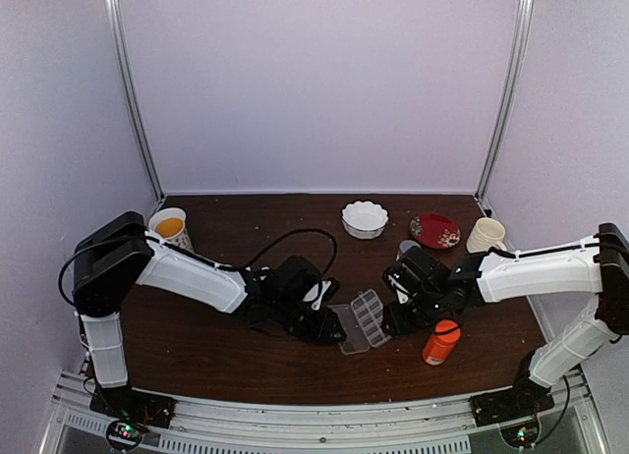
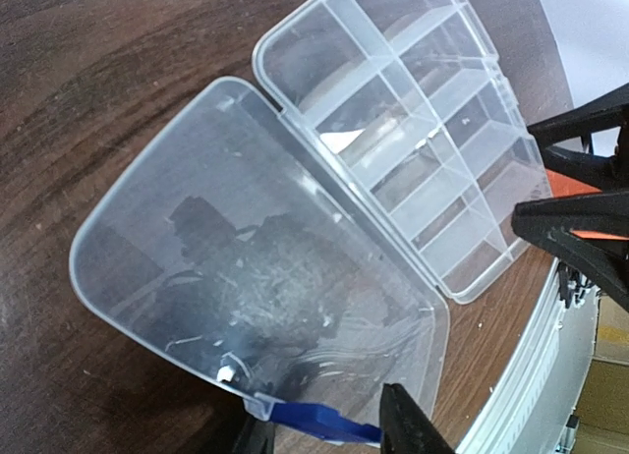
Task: Sort the pills into containers
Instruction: Open the lid of the pill container at the center of the board.
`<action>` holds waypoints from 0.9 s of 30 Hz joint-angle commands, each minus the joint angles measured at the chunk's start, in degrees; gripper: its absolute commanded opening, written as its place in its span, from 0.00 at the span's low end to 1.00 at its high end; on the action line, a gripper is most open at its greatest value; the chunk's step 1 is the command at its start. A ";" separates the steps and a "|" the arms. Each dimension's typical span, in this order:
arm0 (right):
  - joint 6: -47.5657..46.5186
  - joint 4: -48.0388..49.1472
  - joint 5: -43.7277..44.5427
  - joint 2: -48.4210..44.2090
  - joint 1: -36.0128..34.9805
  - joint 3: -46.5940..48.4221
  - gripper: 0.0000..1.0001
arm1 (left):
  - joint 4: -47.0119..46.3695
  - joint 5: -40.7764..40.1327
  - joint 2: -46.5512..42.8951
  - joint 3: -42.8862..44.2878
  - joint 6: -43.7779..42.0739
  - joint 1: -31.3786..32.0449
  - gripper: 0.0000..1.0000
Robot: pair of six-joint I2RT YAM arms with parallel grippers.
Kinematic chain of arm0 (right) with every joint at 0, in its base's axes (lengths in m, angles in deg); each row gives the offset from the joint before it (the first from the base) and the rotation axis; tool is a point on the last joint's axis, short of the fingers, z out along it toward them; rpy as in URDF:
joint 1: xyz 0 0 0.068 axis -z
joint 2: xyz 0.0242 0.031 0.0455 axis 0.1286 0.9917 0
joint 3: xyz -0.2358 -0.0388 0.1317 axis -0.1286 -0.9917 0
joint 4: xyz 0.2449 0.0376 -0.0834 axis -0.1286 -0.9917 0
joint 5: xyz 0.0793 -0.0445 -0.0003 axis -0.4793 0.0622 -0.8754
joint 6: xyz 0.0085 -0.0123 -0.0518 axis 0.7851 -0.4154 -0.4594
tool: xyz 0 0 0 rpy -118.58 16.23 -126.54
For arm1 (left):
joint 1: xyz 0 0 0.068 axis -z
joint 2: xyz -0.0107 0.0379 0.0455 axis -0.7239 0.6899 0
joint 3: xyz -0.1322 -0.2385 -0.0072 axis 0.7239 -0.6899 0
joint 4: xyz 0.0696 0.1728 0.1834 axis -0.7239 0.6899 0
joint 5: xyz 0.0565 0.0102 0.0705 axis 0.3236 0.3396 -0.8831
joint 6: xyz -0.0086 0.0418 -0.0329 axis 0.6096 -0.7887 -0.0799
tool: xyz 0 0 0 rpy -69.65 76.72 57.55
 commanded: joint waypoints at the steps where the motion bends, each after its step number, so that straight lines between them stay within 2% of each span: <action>1: -1.37 -0.84 3.48 1.71 0.31 0.39 0.47 | 5.24 -3.31 1.31 1.09 -1.91 -0.07 0.41; 8: -2.18 1.44 2.77 5.67 0.31 0.46 0.43 | 9.09 -5.82 1.72 2.63 -3.44 -0.07 0.40; 22: -4.59 1.68 1.10 6.21 0.31 1.00 0.42 | 18.74 -11.15 3.66 7.62 -7.41 -0.07 0.41; 27: -5.34 1.63 0.43 6.97 0.31 1.40 0.44 | 25.40 -13.82 5.47 10.99 -9.12 -0.07 0.45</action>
